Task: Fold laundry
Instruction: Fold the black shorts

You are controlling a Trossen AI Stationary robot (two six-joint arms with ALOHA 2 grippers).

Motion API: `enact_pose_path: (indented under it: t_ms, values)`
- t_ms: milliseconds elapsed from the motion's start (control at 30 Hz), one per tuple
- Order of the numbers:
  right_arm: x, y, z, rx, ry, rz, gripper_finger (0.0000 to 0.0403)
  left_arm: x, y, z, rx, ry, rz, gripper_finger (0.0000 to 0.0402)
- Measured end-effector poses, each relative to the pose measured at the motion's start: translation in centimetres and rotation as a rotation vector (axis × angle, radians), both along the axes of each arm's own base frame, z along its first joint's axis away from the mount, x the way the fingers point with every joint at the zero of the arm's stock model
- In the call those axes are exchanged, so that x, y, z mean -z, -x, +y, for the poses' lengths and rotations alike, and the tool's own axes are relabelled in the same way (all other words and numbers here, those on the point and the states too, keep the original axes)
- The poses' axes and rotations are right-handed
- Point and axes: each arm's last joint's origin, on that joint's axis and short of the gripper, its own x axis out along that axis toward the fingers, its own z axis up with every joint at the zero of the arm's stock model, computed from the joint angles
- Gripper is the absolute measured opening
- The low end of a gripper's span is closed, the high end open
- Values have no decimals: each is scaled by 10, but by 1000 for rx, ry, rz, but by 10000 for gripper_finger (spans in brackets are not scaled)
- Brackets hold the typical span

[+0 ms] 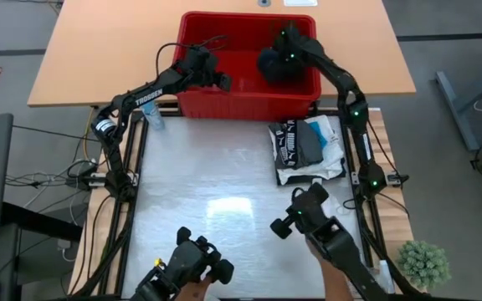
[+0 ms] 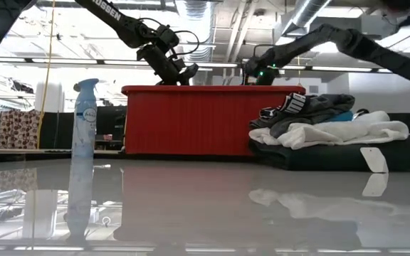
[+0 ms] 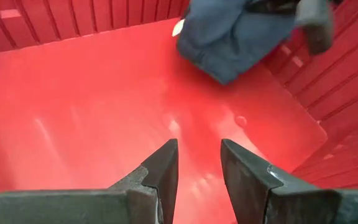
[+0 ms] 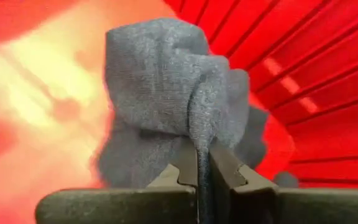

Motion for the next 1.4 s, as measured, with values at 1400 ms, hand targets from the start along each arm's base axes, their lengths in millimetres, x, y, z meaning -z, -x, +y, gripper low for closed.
enact_pose_path:
  t_ms: [1400]
  values:
    - [-132, -95, 310, -1115, -344, -238, 32, -246, 100, -182, 298, -246, -197, 109]
